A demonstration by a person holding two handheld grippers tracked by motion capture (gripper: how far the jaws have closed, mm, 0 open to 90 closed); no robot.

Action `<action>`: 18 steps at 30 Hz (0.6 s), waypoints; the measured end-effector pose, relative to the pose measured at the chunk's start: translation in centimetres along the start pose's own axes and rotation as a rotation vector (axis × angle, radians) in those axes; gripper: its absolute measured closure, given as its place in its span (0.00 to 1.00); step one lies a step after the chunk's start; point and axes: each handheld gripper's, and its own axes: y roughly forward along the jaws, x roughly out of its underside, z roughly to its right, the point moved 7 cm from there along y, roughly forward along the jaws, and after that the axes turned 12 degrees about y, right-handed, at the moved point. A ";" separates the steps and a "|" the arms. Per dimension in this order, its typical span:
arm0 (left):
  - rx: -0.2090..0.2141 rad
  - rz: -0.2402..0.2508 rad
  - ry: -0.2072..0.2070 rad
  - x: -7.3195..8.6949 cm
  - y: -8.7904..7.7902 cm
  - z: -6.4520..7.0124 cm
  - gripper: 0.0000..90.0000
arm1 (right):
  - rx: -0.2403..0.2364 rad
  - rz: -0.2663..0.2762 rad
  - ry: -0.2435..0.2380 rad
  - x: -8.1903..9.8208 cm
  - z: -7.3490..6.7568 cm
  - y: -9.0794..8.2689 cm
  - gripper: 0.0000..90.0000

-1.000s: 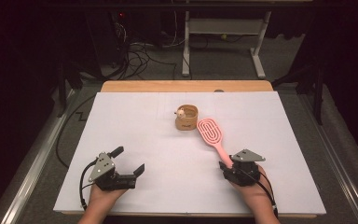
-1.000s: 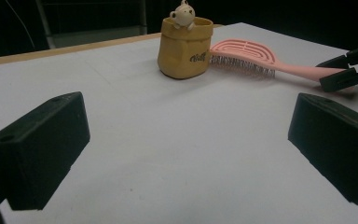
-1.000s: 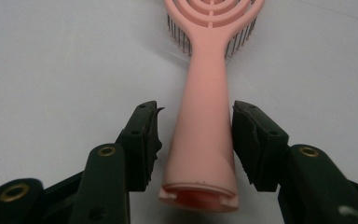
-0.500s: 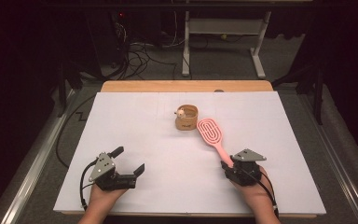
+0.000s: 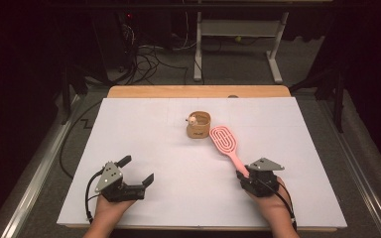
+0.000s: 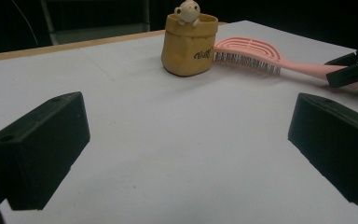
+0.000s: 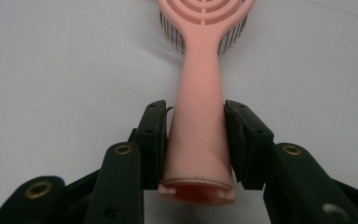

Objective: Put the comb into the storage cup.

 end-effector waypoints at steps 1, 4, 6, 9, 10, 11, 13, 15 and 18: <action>0.000 0.000 0.000 0.0 0.0 0.0 0.00 | 0.000 -0.001 0.000 0.0 0.0 0.0 0.68; 0.000 -0.002 -0.001 0.0 0.0 0.0 0.00 | 0.002 -0.003 0.005 0.0 0.1 0.0 0.69; 0.001 -0.001 0.001 0.0 0.0 0.1 0.00 | 0.003 -0.003 0.007 0.0 0.1 0.0 0.69; 0.000 0.001 0.003 -0.1 0.0 0.1 0.00 | 0.007 -0.004 0.010 -0.1 0.2 -0.1 0.69; 0.001 0.000 0.006 -0.1 0.0 0.1 0.00 | 0.007 -0.005 0.011 -0.1 0.2 0.0 0.69; 0.001 0.000 0.006 -0.1 0.0 0.1 0.00 | 0.007 -0.005 0.011 -0.1 0.2 0.0 0.69; -0.002 -0.004 0.009 0.0 0.0 0.1 0.00 | 0.011 -0.005 0.012 -0.1 0.2 0.0 0.69; -0.003 -0.007 0.005 0.0 0.0 0.0 0.00 | 0.012 -0.005 0.014 -0.1 0.3 0.0 0.69; -0.004 -0.003 0.003 0.0 0.0 0.0 0.00 | 0.014 -0.001 0.014 -0.1 0.3 -0.1 0.68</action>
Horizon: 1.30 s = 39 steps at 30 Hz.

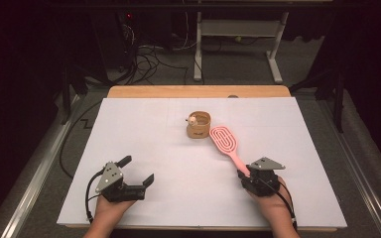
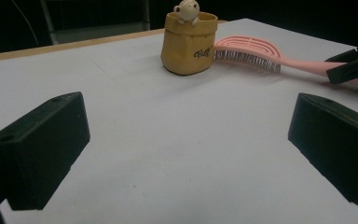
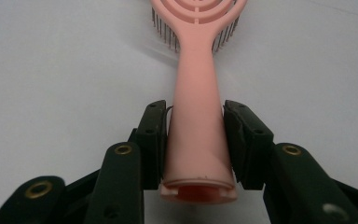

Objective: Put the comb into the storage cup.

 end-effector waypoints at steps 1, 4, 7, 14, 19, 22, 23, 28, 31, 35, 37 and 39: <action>0.000 0.001 -0.005 0.0 0.0 0.0 0.00 | 0.001 -0.002 0.003 0.0 0.0 0.0 0.67; -0.002 0.002 -0.010 0.1 0.0 -0.2 0.00 | 0.001 -0.005 0.002 0.0 -0.1 0.0 0.64; -0.003 0.002 -0.012 0.1 0.0 -0.2 0.00 | 0.001 -0.004 0.003 0.0 -0.1 0.0 0.63; -0.002 0.003 -0.009 0.1 0.0 -0.3 0.00 | -0.011 -0.001 0.003 0.0 -0.1 0.1 0.60; -0.002 0.005 -0.014 0.0 -0.2 -0.3 0.00 | -0.012 0.006 0.008 0.0 -0.1 -0.2 0.60; -0.003 0.007 -0.014 0.0 -0.3 -0.3 0.00 | -0.012 0.007 0.006 0.0 -0.2 -0.3 0.60; -0.003 0.008 -0.013 0.0 -0.3 -0.3 0.00 | -0.012 0.006 0.007 0.0 -0.2 -0.4 0.60; -0.008 0.012 -0.016 -0.1 -0.2 -0.5 0.00 | -0.010 0.005 0.008 0.0 -0.1 -0.3 0.60; -0.007 0.012 -0.014 -0.1 -0.2 -0.5 0.00 | -0.010 0.001 0.005 0.0 -0.1 -0.1 0.61; -0.005 0.012 -0.012 -0.1 -0.3 -0.4 0.00 | -0.013 -0.004 0.002 0.1 -0.3 0.0 0.62; -0.003 0.013 -0.004 -0.2 -0.3 -0.3 0.00 | -0.011 -0.005 0.001 0.2 -0.3 0.0 0.63; -0.001 0.014 -0.004 -0.2 -0.2 -0.3 0.00 | -0.007 -0.006 0.003 0.2 -0.2 -0.1 0.68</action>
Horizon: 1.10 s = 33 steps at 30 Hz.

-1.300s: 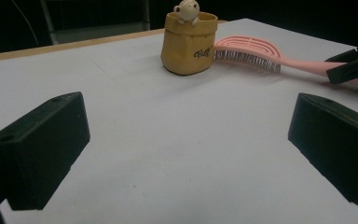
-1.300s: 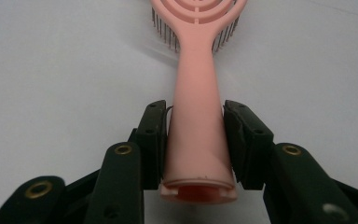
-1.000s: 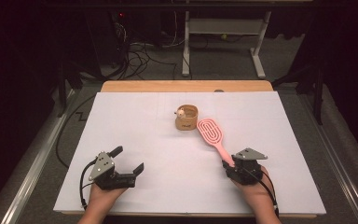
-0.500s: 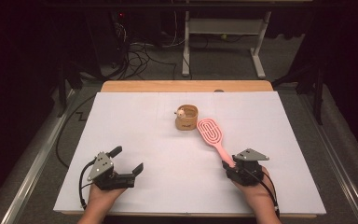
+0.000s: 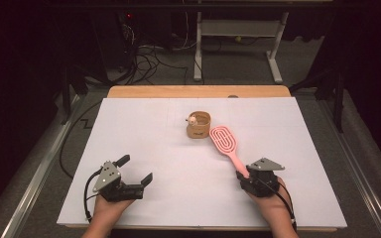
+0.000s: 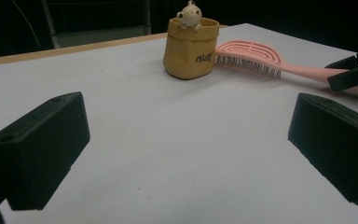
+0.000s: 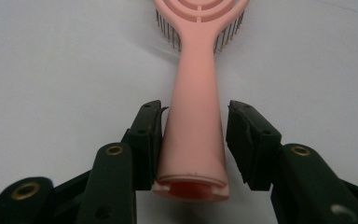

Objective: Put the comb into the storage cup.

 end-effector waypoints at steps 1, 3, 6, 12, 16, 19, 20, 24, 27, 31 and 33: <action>0.003 -0.002 0.000 0.0 0.0 0.0 0.00 | -0.001 -0.001 -0.001 0.0 0.1 0.0 0.69; 0.004 -0.009 0.006 0.1 0.1 -0.1 0.00 | 0.000 -0.013 0.005 0.1 0.2 0.0 0.69; 0.006 -0.007 0.003 0.1 0.2 -0.1 0.00 | 0.000 -0.027 -0.009 0.2 0.5 -0.1 0.69; 0.012 -0.005 0.000 0.1 0.1 0.0 0.00 | -0.016 -0.033 -0.024 0.9 1.0 -1.1 0.70; 0.013 -0.001 -0.003 0.0 0.1 0.1 0.00 | -0.035 -0.028 -0.021 1.4 1.4 -2.1 0.70; 0.015 -0.001 -0.007 0.0 0.1 0.2 0.00 | -0.044 -0.032 -0.017 1.9 1.7 -2.6 0.70; 0.015 -0.002 -0.006 0.0 0.1 0.2 0.00 | -0.047 -0.030 -0.019 2.1 1.9 -2.9 0.70; 0.016 -0.004 -0.008 0.0 0.1 0.2 0.00 | -0.054 -0.027 -0.022 3.0 2.3 -3.9 0.70; 0.015 -0.004 -0.012 0.0 0.1 0.2 0.00 | -0.058 -0.023 -0.017 3.6 2.5 -4.7 0.70; 0.015 -0.004 -0.014 0.1 0.1 0.1 0.00 | -0.063 -0.017 -0.020 4.2 2.6 -5.4 0.69; 0.015 -0.001 -0.012 0.0 0.1 0.1 0.00 | -0.064 -0.017 -0.019 4.4 2.6 -5.7 0.69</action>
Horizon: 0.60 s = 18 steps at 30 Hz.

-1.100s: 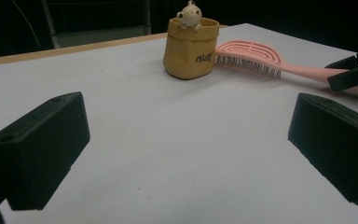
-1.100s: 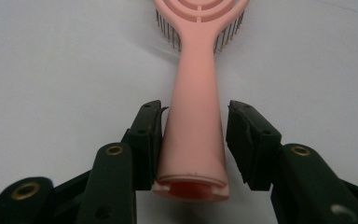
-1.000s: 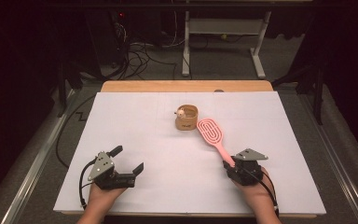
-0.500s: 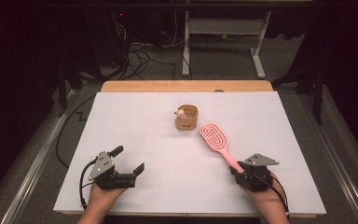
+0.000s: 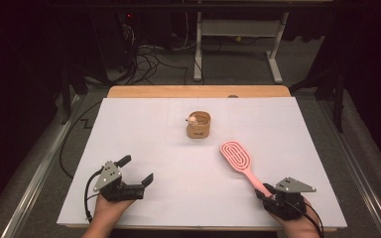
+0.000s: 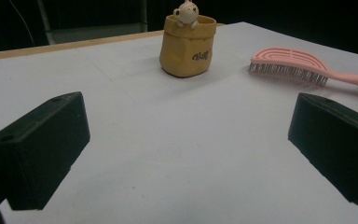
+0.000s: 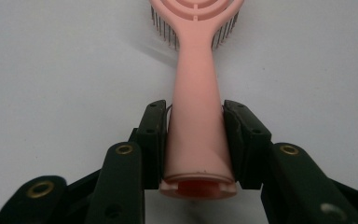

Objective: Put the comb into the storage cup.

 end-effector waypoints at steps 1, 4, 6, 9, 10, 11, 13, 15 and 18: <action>0.001 0.003 0.001 0.0 0.0 0.0 0.00 | 0.001 0.001 -0.005 0.1 0.0 -0.1 0.69; 0.002 -0.004 -0.001 0.1 0.0 -0.1 0.00 | 0.002 0.003 -0.006 0.4 0.1 -0.4 0.69; 0.002 -0.006 -0.005 0.1 0.0 -0.1 0.00 | 0.003 0.004 -0.002 0.5 0.1 -0.6 0.69; 0.006 -0.007 -0.004 0.1 0.0 0.0 0.00 | -0.004 0.003 -0.001 0.6 0.2 -0.7 0.69; 0.007 -0.005 -0.003 0.1 0.0 0.0 0.00 | -0.012 0.007 0.000 0.6 0.1 -0.7 0.66; 0.009 -0.003 -0.003 0.1 0.0 0.1 0.00 | -0.029 0.018 0.005 0.5 0.0 -0.8 0.61; 0.013 -0.004 -0.004 0.0 0.0 0.1 0.00 | -0.060 0.033 0.023 0.2 -0.2 -1.0 0.53; 0.025 -0.010 -0.015 0.1 0.1 0.1 0.00 | -0.061 0.042 0.016 0.1 -0.2 -0.9 0.47; 0.033 -0.022 -0.008 0.3 0.3 0.2 0.00 | -0.065 0.048 0.026 0.0 -0.1 -0.8 0.42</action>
